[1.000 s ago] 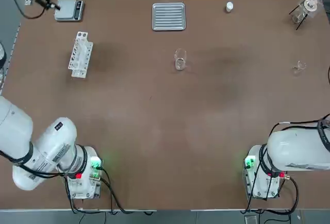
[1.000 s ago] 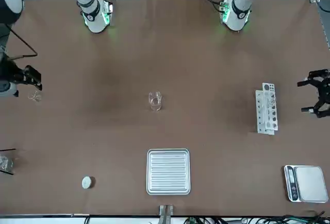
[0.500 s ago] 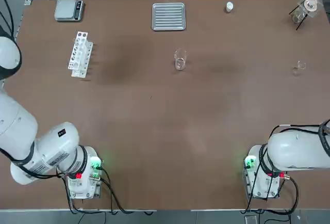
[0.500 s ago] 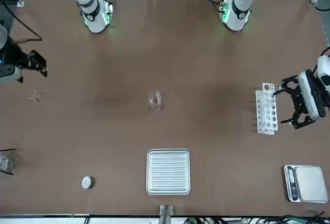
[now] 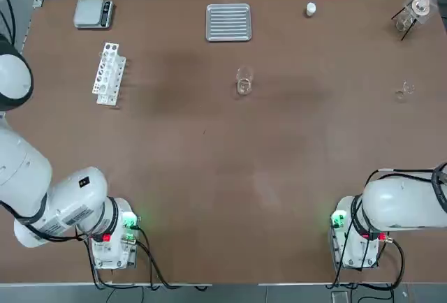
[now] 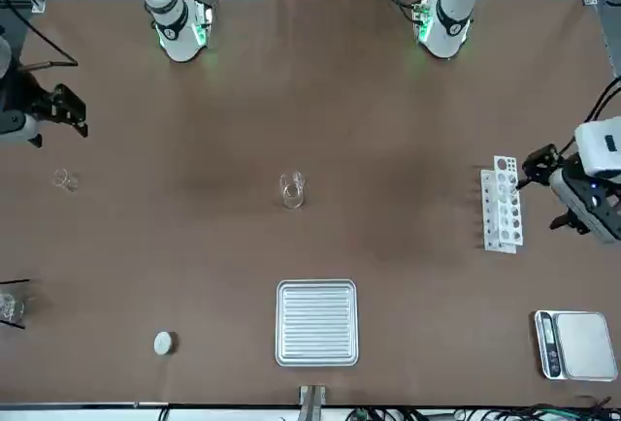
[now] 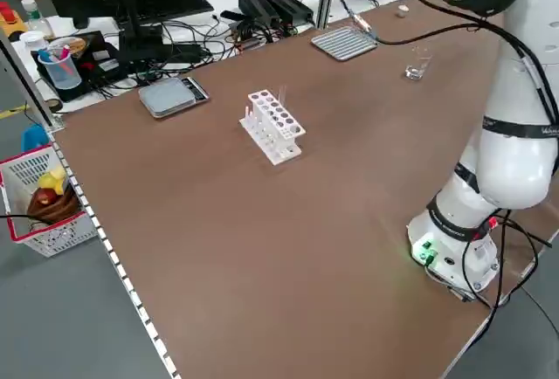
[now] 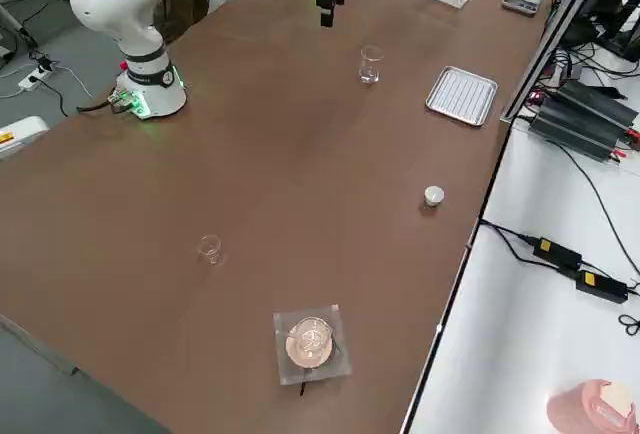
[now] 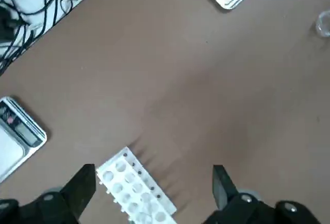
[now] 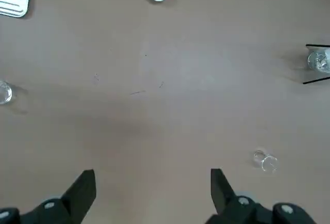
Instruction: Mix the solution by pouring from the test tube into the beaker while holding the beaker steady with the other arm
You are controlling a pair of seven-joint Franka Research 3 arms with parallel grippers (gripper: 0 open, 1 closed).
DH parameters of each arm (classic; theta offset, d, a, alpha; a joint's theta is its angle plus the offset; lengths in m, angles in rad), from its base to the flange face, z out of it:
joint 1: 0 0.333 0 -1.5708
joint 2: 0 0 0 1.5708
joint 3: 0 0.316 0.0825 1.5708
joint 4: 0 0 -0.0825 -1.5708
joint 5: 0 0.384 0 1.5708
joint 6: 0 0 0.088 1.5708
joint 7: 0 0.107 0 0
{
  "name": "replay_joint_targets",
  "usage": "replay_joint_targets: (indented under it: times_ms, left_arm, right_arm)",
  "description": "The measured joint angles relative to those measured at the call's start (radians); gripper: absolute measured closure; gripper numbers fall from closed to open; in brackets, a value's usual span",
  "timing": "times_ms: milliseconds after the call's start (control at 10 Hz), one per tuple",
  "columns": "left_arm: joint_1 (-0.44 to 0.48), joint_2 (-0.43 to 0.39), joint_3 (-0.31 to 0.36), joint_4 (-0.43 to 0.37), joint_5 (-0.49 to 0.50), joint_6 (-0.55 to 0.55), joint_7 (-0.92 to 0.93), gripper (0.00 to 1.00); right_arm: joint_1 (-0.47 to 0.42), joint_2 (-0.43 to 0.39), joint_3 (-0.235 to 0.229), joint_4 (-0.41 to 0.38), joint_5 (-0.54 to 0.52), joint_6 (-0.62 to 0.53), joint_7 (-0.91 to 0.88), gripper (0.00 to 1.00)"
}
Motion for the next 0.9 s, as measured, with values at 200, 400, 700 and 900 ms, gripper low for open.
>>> replay_joint_targets:
  times_ms: [200,400,700,900]
  left_arm:
    - [-0.036,-0.031,-0.002,0.001,0.004,-0.005,-0.125,0.0]
    - [-0.108,-0.081,0.015,0.001,0.009,-0.062,-0.317,0.0]
    - [-0.295,-0.149,0.207,0.001,0.013,-0.129,-0.52,0.0]
    - [-0.477,-0.166,0.441,0.001,0.013,-0.133,-0.528,0.0]
  right_arm:
    - [0.001,0.0,-0.001,0.001,0.0,0.002,0.0,0.01]
    - [0.001,0.0,-0.001,0.001,0.0,0.005,0.0,0.01]
    - [0.002,0.0,-0.001,0.001,0.0,0.011,0.0,0.01]
    - [0.002,0.0,-0.001,0.001,0.0,0.016,0.0,0.01]
